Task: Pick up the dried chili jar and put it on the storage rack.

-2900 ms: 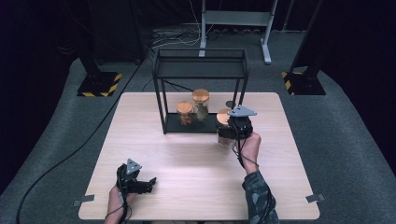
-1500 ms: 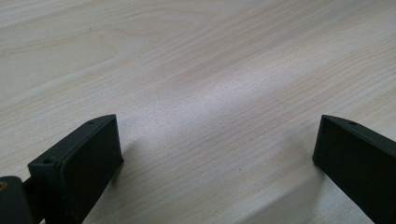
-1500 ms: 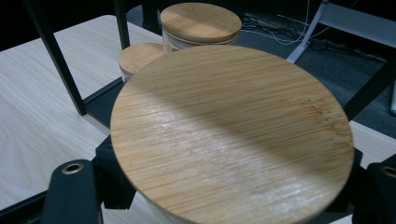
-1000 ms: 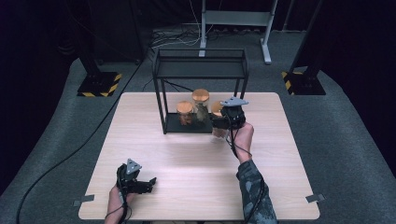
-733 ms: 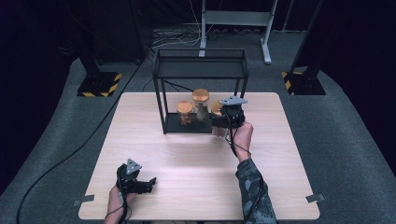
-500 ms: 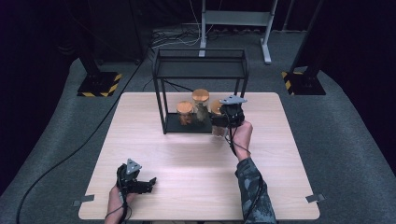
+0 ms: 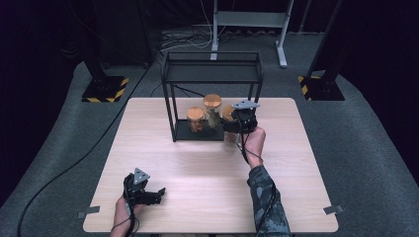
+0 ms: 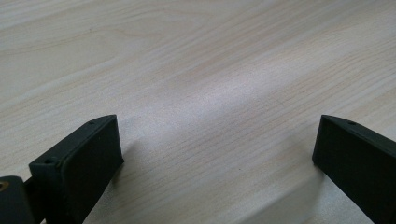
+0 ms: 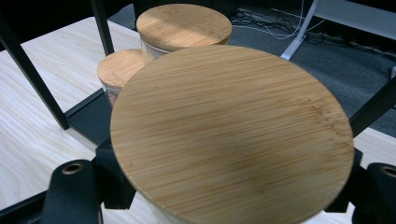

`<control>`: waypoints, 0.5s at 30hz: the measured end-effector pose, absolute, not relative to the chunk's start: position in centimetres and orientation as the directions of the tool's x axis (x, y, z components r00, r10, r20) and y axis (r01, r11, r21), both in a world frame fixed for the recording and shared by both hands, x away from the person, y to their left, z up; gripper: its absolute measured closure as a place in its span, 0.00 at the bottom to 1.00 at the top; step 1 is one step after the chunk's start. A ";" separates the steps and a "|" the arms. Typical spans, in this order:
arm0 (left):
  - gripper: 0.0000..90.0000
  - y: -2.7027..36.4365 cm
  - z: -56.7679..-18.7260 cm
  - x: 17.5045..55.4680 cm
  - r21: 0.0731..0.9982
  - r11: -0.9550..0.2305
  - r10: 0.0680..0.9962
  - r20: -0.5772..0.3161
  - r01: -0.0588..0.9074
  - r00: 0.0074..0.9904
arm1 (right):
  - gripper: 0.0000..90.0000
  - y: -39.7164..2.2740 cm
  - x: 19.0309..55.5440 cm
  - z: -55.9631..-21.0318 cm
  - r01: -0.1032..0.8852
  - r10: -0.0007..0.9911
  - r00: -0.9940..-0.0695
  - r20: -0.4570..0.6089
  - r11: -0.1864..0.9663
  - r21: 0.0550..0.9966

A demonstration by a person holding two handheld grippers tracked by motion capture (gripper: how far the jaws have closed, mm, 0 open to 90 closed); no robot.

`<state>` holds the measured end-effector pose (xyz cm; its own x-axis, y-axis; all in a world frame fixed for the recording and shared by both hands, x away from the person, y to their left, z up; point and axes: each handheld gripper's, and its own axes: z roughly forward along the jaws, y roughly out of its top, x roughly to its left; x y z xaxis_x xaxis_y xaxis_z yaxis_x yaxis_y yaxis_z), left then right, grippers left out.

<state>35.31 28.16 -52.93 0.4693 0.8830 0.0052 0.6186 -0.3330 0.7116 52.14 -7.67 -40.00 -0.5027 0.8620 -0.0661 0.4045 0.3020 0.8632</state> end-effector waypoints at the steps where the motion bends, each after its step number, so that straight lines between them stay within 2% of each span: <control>1: 0.01 28.2 -52.9 35.3 0.711 -0.334 0.883 0.005 0.619 0.470 | 0.27 -7.6 52.2 -40.0 0.406 0.862 -0.502 -0.065 0.301 0.863; 15: 0.01 28.1 -52.9 35.3 0.715 -0.332 0.883 0.006 0.615 0.470 | 0.27 -7.2 52.9 -40.6 0.422 0.871 -0.489 -0.048 0.284 0.861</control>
<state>35.30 28.12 -52.95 0.4698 0.8828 0.0056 0.6155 -0.3321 0.7148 52.90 -7.23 -40.58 -0.4889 0.8710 -0.0476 0.4224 0.2841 0.8607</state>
